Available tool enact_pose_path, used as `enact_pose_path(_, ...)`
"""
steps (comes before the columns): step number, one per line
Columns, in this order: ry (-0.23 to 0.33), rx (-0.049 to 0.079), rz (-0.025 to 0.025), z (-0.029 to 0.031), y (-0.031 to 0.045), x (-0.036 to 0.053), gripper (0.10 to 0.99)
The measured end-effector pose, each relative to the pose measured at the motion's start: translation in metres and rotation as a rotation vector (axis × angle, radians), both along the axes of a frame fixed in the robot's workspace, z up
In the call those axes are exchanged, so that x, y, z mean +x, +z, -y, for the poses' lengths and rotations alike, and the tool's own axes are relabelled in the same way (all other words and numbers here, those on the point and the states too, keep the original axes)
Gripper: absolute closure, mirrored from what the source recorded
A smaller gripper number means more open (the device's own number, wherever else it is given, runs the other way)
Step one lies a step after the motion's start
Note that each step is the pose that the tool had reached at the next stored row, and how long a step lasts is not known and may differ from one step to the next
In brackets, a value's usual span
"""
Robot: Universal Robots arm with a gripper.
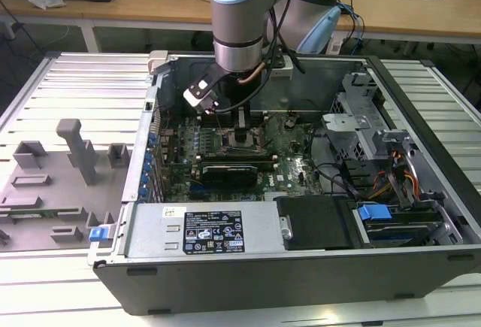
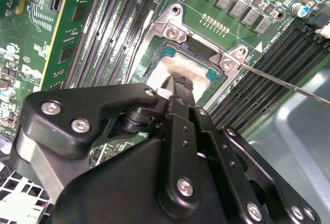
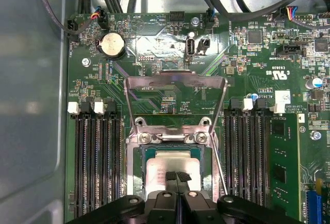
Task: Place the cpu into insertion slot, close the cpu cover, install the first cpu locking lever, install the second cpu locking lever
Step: 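Place the cpu into insertion slot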
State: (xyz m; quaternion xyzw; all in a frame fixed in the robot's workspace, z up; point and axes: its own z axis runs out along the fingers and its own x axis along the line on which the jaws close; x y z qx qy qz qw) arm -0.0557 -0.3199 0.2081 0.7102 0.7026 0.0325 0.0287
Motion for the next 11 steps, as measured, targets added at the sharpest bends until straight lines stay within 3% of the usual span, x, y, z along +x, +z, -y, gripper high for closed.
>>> enact_pose_path(4,0.0,0.0,-0.0003,0.0,0.0002,0.0003,0.98)
enact_pose_path(7,0.0,0.0,-0.0033,0.0,0.0013,0.0019,0.98)
enact_pose_path(11,-0.001,0.0,-0.0035,0.0,0.017,0.0021,0.98)
